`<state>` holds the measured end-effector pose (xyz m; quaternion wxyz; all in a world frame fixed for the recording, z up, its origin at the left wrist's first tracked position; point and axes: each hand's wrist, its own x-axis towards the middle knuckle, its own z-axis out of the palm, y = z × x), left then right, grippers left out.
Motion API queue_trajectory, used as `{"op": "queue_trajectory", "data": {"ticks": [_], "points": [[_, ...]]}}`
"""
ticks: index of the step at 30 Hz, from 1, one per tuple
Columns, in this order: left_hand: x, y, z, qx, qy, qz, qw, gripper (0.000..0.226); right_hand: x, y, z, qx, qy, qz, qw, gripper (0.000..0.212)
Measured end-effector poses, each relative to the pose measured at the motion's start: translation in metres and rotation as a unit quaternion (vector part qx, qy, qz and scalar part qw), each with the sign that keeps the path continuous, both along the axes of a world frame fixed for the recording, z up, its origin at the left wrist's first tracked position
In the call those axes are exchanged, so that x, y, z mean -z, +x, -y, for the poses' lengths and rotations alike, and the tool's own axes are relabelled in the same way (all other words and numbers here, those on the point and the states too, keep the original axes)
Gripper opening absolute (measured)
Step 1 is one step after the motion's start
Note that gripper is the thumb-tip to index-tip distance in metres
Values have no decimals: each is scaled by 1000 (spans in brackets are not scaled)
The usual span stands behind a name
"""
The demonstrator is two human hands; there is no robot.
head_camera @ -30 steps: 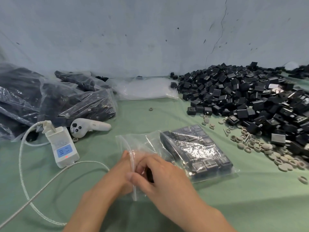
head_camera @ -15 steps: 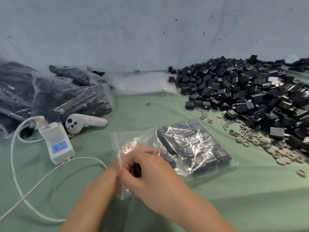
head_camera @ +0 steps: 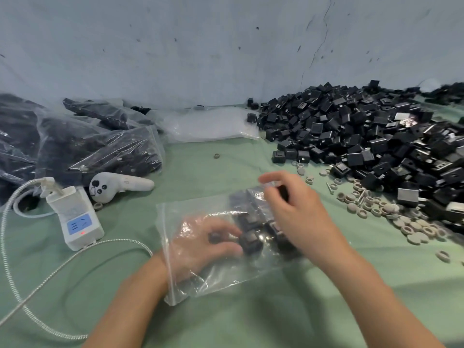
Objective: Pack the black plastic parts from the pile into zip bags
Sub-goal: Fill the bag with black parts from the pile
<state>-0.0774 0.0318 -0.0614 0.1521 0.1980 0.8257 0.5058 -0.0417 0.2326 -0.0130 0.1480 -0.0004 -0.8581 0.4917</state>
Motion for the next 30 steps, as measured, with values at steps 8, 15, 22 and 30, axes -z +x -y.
{"op": "queue_trajectory", "data": {"ticks": [8, 15, 22, 30], "points": [[6, -5, -10, -25, -62, -59, 996, 32, 26, 0, -46, 90, 71, 68, 991, 36], [2, 6, -32, -98, -8, -17, 995, 46, 32, -1, -47, 87, 142, 12, 986, 49], [-2, 6, -6, -130, 19, -33, 991, 26, 27, 3, -43, 107, 133, -56, 984, 49], [-20, 42, 45, -438, 100, -103, 888, 31, 15, 17, -19, 61, 115, -113, 985, 53]]}}
